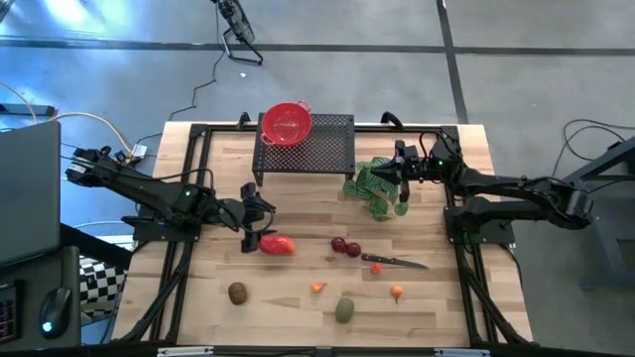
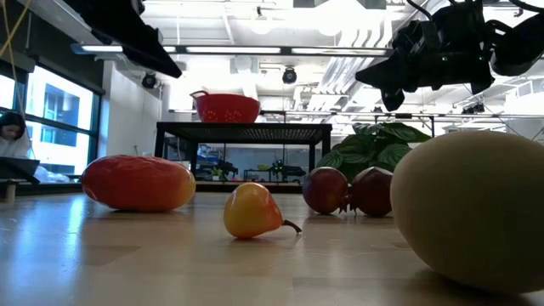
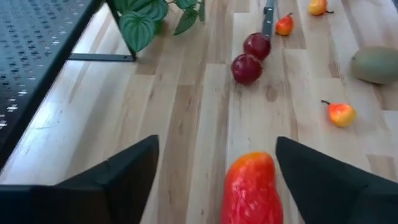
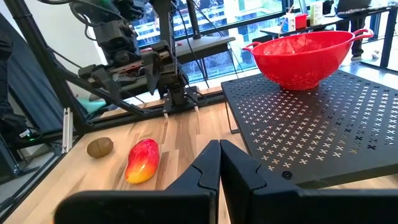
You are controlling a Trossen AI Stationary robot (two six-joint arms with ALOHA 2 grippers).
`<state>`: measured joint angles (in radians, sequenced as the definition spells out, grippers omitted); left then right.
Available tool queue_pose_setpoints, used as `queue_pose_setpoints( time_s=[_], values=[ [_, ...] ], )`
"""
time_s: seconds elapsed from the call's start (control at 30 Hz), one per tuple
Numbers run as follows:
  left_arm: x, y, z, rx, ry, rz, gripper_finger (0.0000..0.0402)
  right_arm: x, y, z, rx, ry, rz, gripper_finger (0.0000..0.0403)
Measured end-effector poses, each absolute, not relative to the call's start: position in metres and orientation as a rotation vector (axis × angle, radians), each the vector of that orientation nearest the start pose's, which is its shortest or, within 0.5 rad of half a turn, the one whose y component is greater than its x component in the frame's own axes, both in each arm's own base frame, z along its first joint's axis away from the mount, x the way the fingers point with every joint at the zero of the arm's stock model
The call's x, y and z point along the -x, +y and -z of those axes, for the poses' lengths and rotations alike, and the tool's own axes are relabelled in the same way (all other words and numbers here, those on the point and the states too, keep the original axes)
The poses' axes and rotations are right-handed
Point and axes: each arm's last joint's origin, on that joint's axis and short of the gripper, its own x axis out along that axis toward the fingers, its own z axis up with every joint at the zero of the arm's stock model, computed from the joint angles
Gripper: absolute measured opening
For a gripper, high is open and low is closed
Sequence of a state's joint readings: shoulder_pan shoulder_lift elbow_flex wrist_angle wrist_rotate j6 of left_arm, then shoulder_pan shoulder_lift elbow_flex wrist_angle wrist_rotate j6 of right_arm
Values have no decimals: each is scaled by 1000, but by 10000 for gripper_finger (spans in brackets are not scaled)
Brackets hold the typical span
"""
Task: Pick & Place Fruit
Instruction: Put the red mango in the red strainer bowl on the shelf
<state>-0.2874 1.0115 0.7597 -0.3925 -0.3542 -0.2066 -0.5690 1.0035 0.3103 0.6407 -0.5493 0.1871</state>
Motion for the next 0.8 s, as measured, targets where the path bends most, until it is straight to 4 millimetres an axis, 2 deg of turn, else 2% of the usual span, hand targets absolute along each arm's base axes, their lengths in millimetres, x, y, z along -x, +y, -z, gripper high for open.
queue_pose_setpoints(
  time_s=[0.1,0.23,0.57,0.8],
  values=[
    [-202,-50,-267,-1,600,-123,353,-174,-94,-211,-215,41,41,3],
    [-203,-50,-268,16,598,-99,373,-174,-95,-211,-215,37,91,3],
    [-202,-53,-267,94,616,-34,377,-174,-96,-211,-216,36,103,3],
    [-207,-55,-261,82,653,-28,377,-174,-96,-211,-217,36,103,3]
  ],
)
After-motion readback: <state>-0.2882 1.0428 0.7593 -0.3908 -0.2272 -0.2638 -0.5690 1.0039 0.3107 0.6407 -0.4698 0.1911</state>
